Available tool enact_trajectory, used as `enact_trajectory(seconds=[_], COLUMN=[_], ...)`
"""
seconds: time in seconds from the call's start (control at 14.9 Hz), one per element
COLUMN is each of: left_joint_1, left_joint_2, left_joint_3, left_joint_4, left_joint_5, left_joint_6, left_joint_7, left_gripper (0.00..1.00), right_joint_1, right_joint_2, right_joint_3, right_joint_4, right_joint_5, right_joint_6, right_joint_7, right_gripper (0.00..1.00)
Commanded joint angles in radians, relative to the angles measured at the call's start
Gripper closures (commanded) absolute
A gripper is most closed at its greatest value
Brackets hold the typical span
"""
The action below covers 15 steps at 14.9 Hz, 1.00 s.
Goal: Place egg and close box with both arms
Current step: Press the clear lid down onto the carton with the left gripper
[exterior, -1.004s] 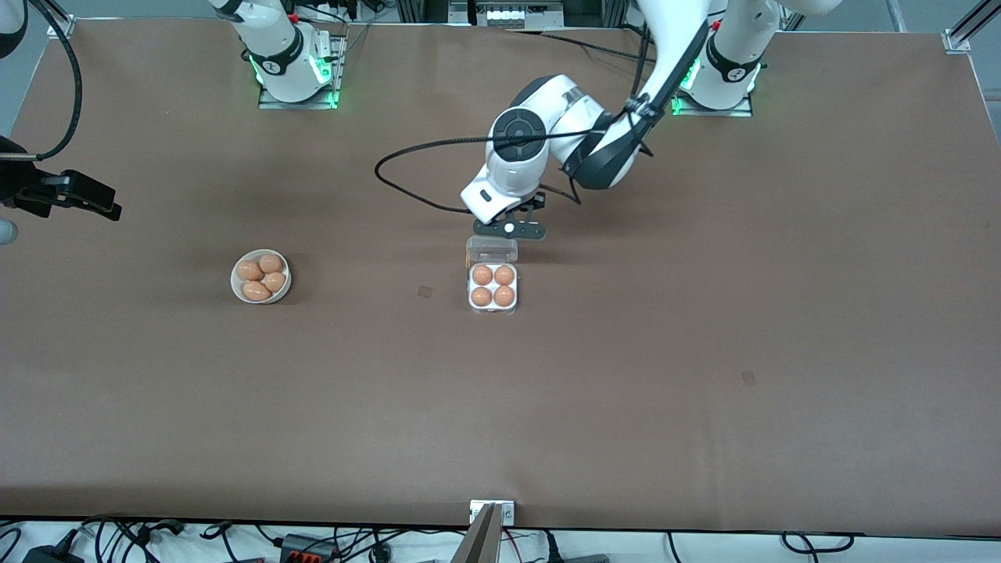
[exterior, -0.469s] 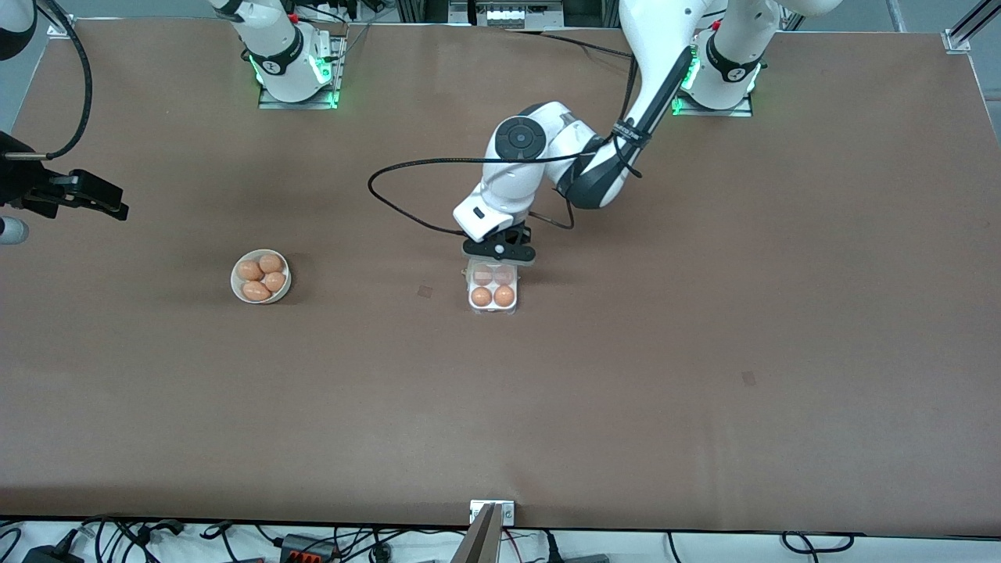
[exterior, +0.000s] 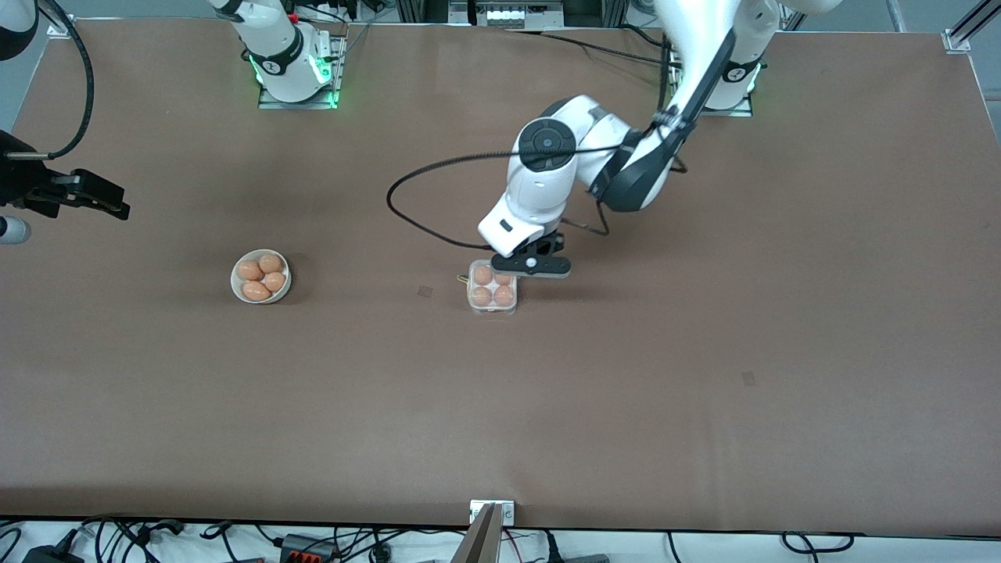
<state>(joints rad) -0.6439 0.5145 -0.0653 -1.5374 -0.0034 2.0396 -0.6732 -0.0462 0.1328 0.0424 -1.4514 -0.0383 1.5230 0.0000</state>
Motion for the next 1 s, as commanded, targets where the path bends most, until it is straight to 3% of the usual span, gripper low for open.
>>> enact_trajectory(seconds=[0.0, 0.13, 0.27, 0.47, 0.54, 0.6, 0.67, 0.94], left_joint_1=[0.081, 0.133, 0.197, 0.295, 0.328, 0.351, 0.372, 0.49], left_joint_2=[-0.072, -0.093, -0.1, -0.106, -0.122, -0.143, -0.166, -0.23], left_joint_3=[0.001, 0.001, -0.001, -0.002, -0.004, -0.002, -0.002, -0.002], left_joint_4=[-0.003, 0.041, 0.145, 0.253, 0.27, 0.272, 0.272, 0.27], left_joint_5=[0.034, 0.095, 0.147, 0.148, 0.146, 0.138, 0.137, 0.061], left_joint_6=[-0.148, -0.266, -0.427, -0.545, -0.555, -0.559, -0.573, -0.622], left_joint_7=[0.151, 0.291, 0.433, 0.607, 0.638, 0.65, 0.653, 0.65], left_gripper=[0.97, 0.86, 0.84, 0.73, 0.51, 0.11, 0.0, 0.0], right_joint_1=[0.0, 0.0, 0.0, 0.002, 0.002, 0.002, 0.005, 0.014], right_joint_2=[-0.012, -0.012, -0.012, -0.012, -0.012, -0.012, -0.012, -0.05], right_joint_3=[0.004, 0.004, 0.004, 0.004, 0.004, 0.004, 0.005, 0.005], right_joint_4=[0.0, 0.0, 0.0, 0.0, -0.001, -0.003, -0.003, -0.065], right_joint_5=[-0.006, -0.006, -0.006, -0.005, 0.0, 0.018, 0.026, 0.024], right_joint_6=[-0.014, -0.014, -0.018, -0.027, -0.024, -0.014, 0.0, 0.057], right_joint_7=[-0.009, -0.009, -0.009, -0.008, 0.008, 0.009, 0.009, 0.009], right_gripper=[0.0, 0.0, 0.0, 0.0, 0.0, 0.0, 0.0, 0.0])
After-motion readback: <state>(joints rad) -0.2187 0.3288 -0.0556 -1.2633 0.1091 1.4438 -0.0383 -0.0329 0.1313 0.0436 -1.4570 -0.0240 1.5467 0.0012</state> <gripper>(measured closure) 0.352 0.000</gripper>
